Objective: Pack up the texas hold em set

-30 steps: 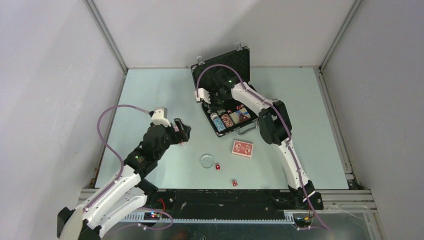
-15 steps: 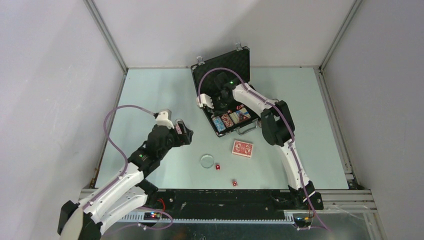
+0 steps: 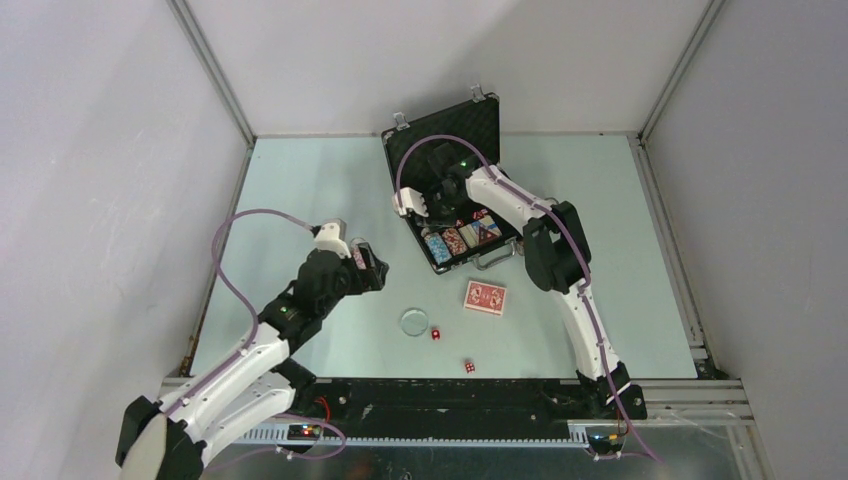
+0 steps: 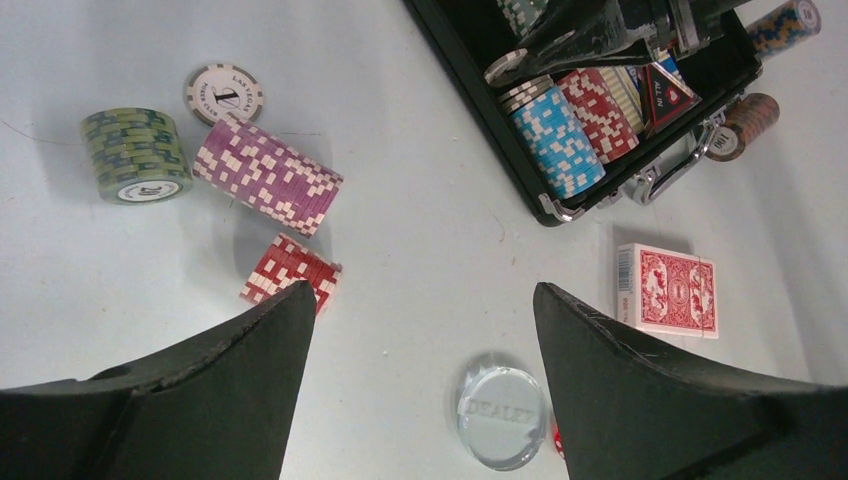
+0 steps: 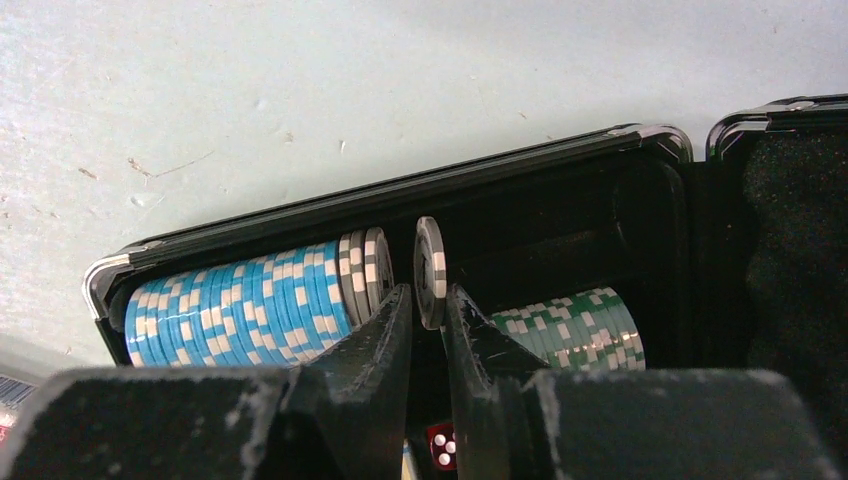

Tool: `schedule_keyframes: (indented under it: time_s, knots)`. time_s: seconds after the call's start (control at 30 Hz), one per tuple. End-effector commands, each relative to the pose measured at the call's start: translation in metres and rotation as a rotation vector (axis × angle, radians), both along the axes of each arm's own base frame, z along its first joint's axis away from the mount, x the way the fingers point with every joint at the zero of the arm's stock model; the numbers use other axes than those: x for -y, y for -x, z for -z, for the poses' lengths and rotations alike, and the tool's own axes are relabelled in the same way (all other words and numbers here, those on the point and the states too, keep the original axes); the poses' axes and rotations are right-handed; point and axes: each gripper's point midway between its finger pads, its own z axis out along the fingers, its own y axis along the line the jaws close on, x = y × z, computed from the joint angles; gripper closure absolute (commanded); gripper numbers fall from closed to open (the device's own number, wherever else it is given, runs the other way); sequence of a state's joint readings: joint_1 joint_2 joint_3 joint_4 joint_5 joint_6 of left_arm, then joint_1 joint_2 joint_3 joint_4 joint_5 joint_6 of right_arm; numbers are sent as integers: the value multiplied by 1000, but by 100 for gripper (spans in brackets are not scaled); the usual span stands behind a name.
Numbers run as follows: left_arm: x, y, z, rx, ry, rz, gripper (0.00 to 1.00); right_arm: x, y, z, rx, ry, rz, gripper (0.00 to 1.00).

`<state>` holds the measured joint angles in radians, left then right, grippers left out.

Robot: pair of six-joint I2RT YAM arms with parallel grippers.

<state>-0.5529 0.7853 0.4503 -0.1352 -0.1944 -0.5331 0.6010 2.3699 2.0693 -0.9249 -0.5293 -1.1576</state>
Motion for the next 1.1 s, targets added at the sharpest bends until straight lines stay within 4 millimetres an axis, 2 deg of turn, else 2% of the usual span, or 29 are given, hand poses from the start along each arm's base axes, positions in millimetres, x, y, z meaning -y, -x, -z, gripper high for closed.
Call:
schedule_keyframes:
  time_s: [0.0, 0.2, 0.47, 0.73, 0.93, 1.0, 1.07]
  knots:
    - [7, -7, -15, 36, 37, 16, 13, 1, 17, -36, -3, -11, -31, 79]
    - [15, -13, -11, 0, 16, 38, 13, 2, 21, -39, -7, 2, -61, 84]
    - [24, -30, -23, 5, 20, 56, 13, 4, 27, -44, -15, 14, -80, 84]
    - [22, -43, -27, -8, 10, 47, 13, 9, 28, -74, -2, -29, -34, 79]
    - [10, -42, -26, -4, 6, 0, 11, 12, 35, -95, 25, -75, 8, 76]
    - [3, -41, -22, -16, -3, -36, 10, 10, 38, -114, 20, -126, 45, 73]
    - [-6, -40, -16, -32, -25, -72, 8, 7, 42, -124, -2, -182, 117, 72]
